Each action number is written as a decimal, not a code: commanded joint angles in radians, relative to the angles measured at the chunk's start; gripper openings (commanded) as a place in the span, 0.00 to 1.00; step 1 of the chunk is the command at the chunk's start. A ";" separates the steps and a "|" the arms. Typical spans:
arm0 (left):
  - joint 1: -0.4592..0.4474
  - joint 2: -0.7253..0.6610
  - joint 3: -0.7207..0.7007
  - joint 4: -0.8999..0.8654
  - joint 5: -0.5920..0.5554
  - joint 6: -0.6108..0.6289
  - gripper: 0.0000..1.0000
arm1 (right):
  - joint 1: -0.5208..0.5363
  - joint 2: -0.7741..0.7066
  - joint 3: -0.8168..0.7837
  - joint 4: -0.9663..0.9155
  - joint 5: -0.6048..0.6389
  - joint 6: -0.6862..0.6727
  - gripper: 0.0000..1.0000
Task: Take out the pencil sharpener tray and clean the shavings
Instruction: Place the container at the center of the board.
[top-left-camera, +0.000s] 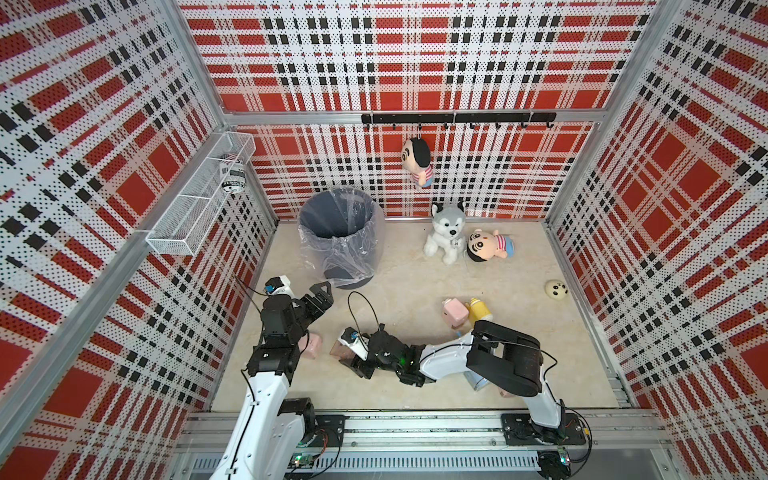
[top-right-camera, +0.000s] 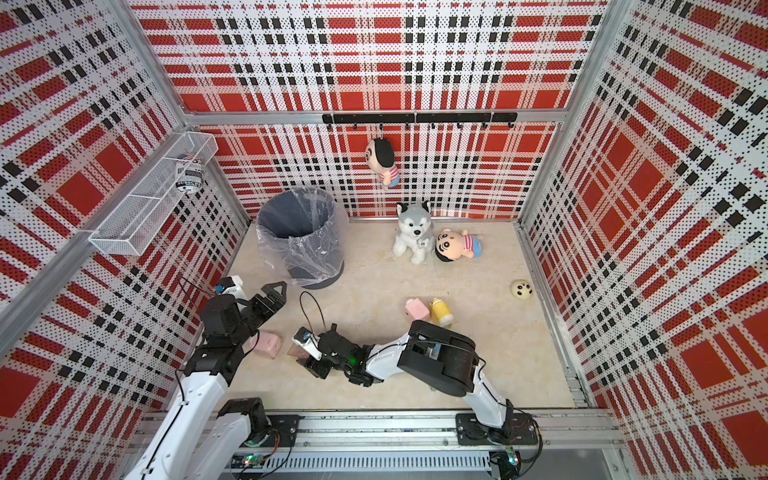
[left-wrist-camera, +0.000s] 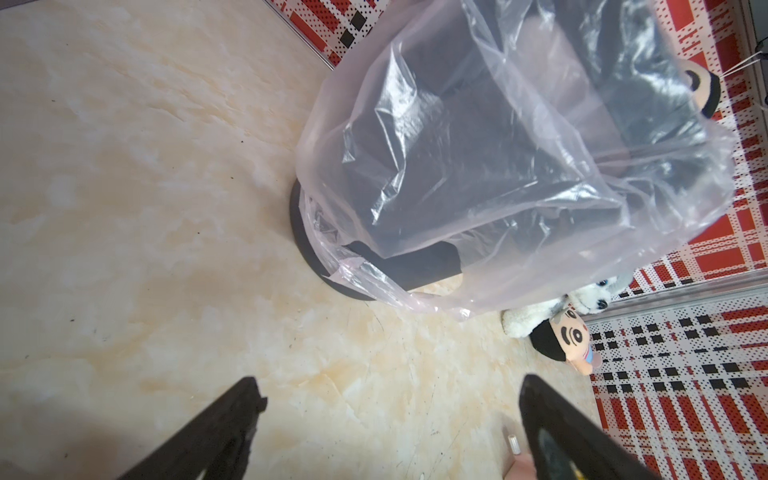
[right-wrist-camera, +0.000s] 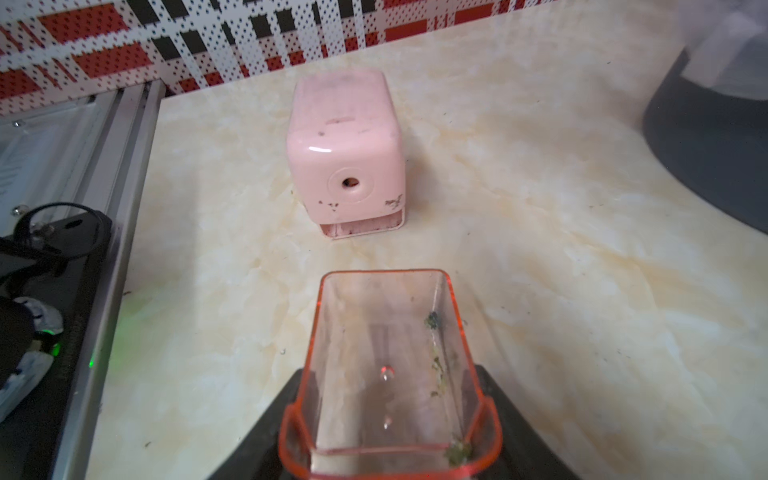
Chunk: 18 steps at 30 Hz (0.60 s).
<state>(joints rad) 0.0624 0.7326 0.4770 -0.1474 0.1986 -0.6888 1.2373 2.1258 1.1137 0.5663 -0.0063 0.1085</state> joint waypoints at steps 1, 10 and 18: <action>0.008 -0.013 0.000 0.009 0.005 0.005 0.98 | 0.011 0.058 0.055 -0.052 0.009 -0.030 0.60; 0.007 -0.012 0.000 0.011 0.015 -0.001 0.98 | 0.011 0.095 0.081 -0.100 0.054 -0.020 0.83; -0.059 -0.045 0.028 -0.034 -0.065 0.001 0.98 | 0.011 -0.083 -0.065 -0.050 0.095 0.017 1.00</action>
<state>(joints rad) 0.0364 0.7094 0.4778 -0.1577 0.1799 -0.6926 1.2415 2.1403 1.0962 0.4988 0.0540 0.1009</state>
